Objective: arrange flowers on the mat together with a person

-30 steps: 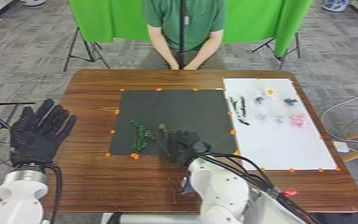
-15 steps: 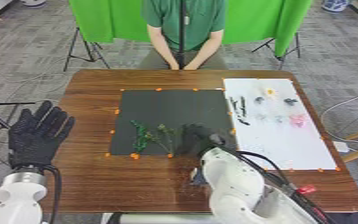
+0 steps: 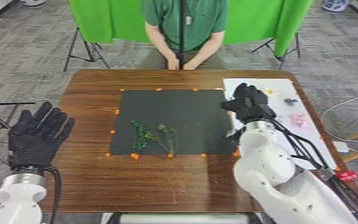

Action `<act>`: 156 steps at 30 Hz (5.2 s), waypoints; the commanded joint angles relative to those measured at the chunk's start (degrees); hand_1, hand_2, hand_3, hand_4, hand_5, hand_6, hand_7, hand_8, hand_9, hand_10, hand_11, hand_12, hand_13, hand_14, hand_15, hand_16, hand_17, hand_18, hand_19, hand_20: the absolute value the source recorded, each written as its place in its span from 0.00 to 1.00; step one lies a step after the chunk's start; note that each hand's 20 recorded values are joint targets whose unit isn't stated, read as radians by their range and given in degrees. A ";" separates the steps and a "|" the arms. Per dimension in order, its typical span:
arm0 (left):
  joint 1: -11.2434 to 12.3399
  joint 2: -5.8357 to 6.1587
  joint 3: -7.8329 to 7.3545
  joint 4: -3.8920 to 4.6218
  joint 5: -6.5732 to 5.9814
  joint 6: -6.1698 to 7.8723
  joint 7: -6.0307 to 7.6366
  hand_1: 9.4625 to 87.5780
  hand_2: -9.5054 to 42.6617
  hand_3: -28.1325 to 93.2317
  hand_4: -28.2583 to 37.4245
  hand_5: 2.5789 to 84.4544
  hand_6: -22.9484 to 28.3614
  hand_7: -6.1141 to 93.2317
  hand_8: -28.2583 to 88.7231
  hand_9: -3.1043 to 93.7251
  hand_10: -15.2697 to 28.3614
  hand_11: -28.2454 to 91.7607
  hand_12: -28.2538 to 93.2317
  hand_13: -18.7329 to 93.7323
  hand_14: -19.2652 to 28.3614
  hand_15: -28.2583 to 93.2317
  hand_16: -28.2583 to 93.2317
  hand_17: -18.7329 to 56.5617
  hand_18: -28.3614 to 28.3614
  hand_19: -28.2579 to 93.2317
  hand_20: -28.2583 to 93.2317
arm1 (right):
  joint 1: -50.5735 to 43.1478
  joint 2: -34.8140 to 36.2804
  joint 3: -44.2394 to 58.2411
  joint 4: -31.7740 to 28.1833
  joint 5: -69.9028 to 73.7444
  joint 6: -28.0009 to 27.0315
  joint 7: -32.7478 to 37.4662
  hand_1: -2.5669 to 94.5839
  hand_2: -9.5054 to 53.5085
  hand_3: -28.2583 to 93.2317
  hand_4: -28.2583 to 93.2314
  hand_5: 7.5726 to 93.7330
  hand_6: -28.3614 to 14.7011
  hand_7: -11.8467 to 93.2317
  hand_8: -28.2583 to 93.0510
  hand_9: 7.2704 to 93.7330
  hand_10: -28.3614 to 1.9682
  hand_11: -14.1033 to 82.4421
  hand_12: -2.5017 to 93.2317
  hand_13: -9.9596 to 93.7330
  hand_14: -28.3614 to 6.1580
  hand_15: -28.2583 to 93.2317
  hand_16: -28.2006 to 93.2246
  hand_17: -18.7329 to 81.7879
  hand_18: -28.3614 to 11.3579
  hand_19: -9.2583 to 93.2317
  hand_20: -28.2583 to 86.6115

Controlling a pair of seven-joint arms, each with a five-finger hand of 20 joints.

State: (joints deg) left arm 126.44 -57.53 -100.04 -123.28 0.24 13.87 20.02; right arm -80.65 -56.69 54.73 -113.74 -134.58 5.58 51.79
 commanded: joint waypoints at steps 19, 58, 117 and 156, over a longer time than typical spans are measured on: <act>-1.18 2.00 -0.66 -0.11 4.33 -0.39 -0.21 0.33 0.40 0.79 0.00 0.63 0.58 0.33 0.14 0.56 0.73 0.48 0.37 0.51 0.76 0.66 0.21 0.18 0.77 0.55 0.39 | -10.57 4.58 18.35 -6.22 7.73 11.21 -4.36 0.36 0.00 0.77 0.04 0.54 0.40 0.24 0.18 0.53 0.20 0.32 0.25 0.50 0.21 0.70 0.40 0.42 0.06 0.85 0.52; -6.20 5.38 -4.23 2.91 6.15 -4.88 1.08 0.28 0.48 0.63 0.00 0.34 0.54 0.15 0.16 0.27 0.60 0.32 0.27 0.27 0.55 0.32 0.16 0.19 0.64 0.38 0.30 | -24.12 4.64 40.39 -7.11 77.06 10.74 -52.52 0.12 0.37 0.77 0.02 0.35 0.50 0.18 0.18 0.34 0.36 0.18 0.20 0.36 0.28 0.38 0.40 0.27 0.23 0.48 0.34; -5.38 4.48 -4.63 1.60 5.41 -3.53 2.14 0.22 0.43 0.77 0.00 0.45 0.58 0.16 0.17 0.35 0.66 0.34 0.29 0.33 0.65 0.37 0.18 0.19 0.68 0.42 0.31 | -29.64 12.27 44.45 -6.53 -3.58 -7.57 -25.15 0.36 0.00 0.87 0.02 0.31 0.57 0.25 0.17 0.28 0.43 0.17 0.23 0.30 0.41 0.30 0.42 0.28 0.33 0.46 0.35; -4.33 4.14 -4.00 1.63 5.22 -3.58 1.82 0.22 0.42 0.77 0.00 0.45 0.58 0.16 0.17 0.37 0.67 0.35 0.29 0.35 0.66 0.38 0.18 0.19 0.69 0.42 0.31 | -13.35 14.36 28.01 4.88 -1.85 -11.88 -35.28 0.57 0.00 0.71 0.00 0.32 0.63 0.33 0.13 0.35 0.64 0.24 0.23 0.43 0.60 0.43 0.43 0.35 0.34 0.65 0.50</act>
State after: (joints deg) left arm 121.79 -53.18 -104.76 -122.24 5.76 10.04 22.27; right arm -100.59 -42.13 89.39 -111.25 -134.29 -4.12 14.44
